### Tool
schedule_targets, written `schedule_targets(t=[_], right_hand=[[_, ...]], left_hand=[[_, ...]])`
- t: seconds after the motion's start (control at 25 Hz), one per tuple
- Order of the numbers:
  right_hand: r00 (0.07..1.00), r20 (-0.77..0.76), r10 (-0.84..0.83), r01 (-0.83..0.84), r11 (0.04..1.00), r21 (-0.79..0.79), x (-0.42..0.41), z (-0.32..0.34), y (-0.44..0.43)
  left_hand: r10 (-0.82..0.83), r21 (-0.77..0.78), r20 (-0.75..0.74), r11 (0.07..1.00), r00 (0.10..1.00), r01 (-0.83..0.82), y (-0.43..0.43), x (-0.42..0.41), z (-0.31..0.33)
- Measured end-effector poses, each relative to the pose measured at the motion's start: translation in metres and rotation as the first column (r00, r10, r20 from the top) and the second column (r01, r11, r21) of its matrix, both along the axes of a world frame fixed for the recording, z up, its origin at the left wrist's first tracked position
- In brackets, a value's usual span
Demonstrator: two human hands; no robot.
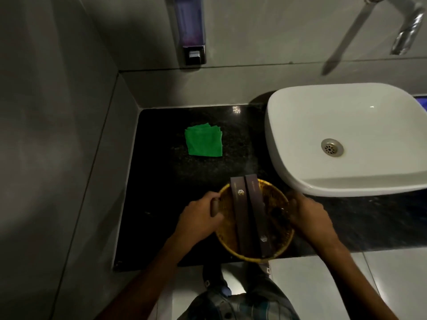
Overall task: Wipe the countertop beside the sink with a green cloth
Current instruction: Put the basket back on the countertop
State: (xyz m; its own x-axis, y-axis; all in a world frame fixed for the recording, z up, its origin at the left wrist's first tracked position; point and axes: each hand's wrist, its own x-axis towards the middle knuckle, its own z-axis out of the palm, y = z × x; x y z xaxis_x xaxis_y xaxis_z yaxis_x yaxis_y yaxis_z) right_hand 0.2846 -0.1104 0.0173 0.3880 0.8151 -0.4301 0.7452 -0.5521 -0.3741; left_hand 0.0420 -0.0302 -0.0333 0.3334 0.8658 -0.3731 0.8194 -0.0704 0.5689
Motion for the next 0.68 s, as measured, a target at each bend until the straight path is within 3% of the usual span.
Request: schedule_targets(t=[0.12, 0.24, 0.44, 0.56, 0.6, 0.68], right_hand=[[0.993, -0.097, 0.07, -0.063, 0.995, 0.072, -0.031, 0.002, 0.035], [0.984, -0.116, 0.138, -0.127, 0.987, 0.093, -0.062, -0.007, 0.068], [0.984, -0.098, 0.146, -0.145, 0.989, 0.016, -0.068, -0.012, 0.082], [0.985, -0.09, 0.144, -0.135, 0.985, 0.107, -0.055, 0.006, 0.072], [0.985, -0.087, 0.151, -0.136, 0.977, 0.164, -0.049, 0.013, 0.068], [0.981, -0.084, 0.173, -0.143, 0.947, 0.287, -0.035, 0.028, 0.059]], left_hand=[[0.124, 0.051, -0.044, 0.991, 0.991, -0.121, 0.032, -0.044, 0.005], [0.192, -0.008, -0.066, 0.981, 0.979, -0.193, 0.052, -0.079, 0.002], [0.17, 0.045, -0.207, 0.985, 0.963, -0.165, 0.099, -0.077, -0.002], [0.246, 0.099, -0.073, 0.966, 0.966, -0.239, 0.158, -0.034, 0.004], [0.279, 0.052, 0.0, 0.959, 0.96, -0.278, 0.177, -0.014, 0.006], [0.469, -0.232, 0.171, 0.874, 0.866, -0.428, 0.206, 0.025, 0.005]])
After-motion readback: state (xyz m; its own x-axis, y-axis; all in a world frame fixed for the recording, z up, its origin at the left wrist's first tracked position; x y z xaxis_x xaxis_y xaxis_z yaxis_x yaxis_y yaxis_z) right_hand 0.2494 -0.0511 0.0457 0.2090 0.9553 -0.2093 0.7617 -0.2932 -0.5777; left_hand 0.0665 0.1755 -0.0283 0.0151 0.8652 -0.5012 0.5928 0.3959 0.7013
